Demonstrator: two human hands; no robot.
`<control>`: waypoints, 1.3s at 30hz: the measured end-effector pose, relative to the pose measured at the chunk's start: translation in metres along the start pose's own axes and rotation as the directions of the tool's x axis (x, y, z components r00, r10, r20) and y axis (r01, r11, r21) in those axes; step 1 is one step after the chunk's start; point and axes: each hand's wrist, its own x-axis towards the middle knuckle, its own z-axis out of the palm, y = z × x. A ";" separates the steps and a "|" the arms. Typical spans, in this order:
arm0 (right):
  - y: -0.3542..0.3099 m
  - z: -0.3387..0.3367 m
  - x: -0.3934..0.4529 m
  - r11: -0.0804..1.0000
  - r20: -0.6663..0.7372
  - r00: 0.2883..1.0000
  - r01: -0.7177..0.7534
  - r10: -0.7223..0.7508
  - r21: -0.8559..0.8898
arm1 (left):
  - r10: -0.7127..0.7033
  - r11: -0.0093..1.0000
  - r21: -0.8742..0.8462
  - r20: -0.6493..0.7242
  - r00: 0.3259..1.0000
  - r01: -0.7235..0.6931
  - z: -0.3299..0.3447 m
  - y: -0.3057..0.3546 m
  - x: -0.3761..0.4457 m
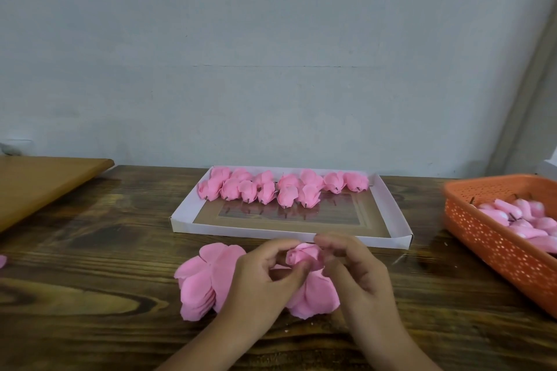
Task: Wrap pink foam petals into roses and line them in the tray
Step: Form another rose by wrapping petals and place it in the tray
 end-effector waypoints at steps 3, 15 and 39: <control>0.002 -0.004 0.004 0.999 -0.031 0.999 -0.043 0.043 0.001 | -0.016 0.998 -0.065 -0.017 1.000 0.014 0.000 0.006 0.002; 0.003 -0.006 0.009 0.958 0.134 0.973 -0.212 0.189 0.191 | -0.096 0.990 -0.094 0.052 0.994 0.101 -0.003 0.010 -0.001; -0.002 0.003 0.009 0.504 0.486 0.766 -0.643 0.422 0.577 | -0.168 0.900 -0.334 0.329 0.929 0.281 -0.004 0.027 -0.003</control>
